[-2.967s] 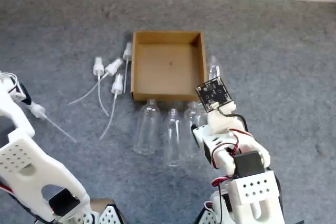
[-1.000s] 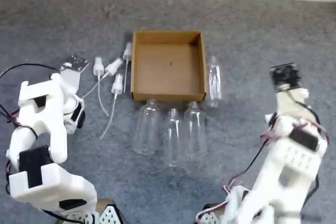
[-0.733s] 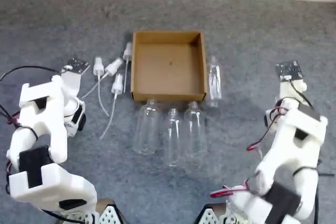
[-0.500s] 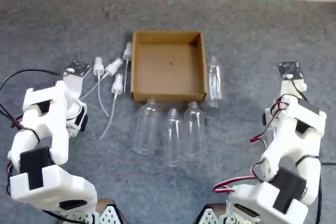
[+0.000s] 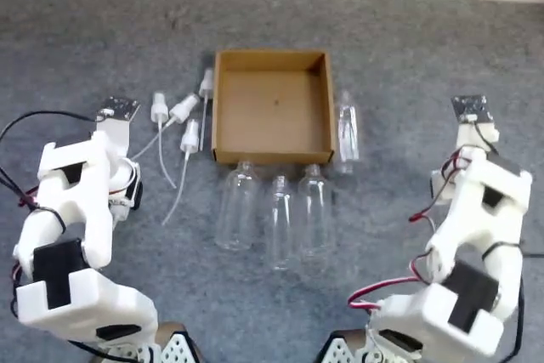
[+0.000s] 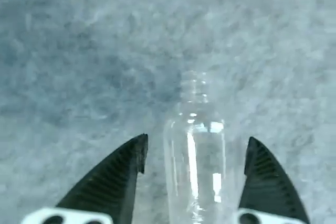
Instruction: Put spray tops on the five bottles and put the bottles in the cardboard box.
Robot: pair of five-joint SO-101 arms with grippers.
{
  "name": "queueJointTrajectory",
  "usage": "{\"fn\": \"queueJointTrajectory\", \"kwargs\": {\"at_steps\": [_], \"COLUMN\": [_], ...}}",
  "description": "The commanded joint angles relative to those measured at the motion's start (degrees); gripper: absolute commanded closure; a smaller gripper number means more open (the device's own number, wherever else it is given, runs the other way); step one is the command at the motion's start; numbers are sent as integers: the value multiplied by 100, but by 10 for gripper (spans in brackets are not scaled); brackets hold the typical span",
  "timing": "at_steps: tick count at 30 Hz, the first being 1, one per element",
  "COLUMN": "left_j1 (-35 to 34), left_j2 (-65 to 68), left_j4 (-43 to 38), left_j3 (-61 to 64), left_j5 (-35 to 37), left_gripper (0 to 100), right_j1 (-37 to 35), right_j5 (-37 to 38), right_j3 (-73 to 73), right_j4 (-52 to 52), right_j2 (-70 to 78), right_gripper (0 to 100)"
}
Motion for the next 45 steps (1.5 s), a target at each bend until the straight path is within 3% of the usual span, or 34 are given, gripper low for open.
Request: {"fn": "queueJointTrajectory", "kwargs": {"at_steps": [1, 8, 13, 18, 26, 31, 39, 45], "left_j1": [198, 163, 163, 163, 163, 154, 198, 207], "left_j2": [-242, -233, -233, -251, -251, -418, -2765, -4857], "left_j4": [-114, -149, -149, -149, -123, -105, 862, 914], "left_j3": [-13, -13, -22, -22, -13, -207, -1086, -1587], "left_j5": [62, 62, 62, 62, 62, 105, 747, 1653], "left_gripper": [995, 995, 995, 995, 995, 997, 997, 998], "right_j1": [-145, -92, -92, -4, 13, -31, -1218, -3037], "right_j5": [-62, 193, 782, 826, 809, 668, -404, -1213], "right_j3": [-1156, -2475, -2501, -2492, -2510, -2563, -1956, -840], "right_j4": [734, 1569, 1991, 2009, 1991, 2264, 2237, 1771], "right_j2": [356, 1262, 1481, 1657, 1727, 1332, -1270, -3099], "right_gripper": [772, 772, 772, 773, 998, 995, 995, 995]}}
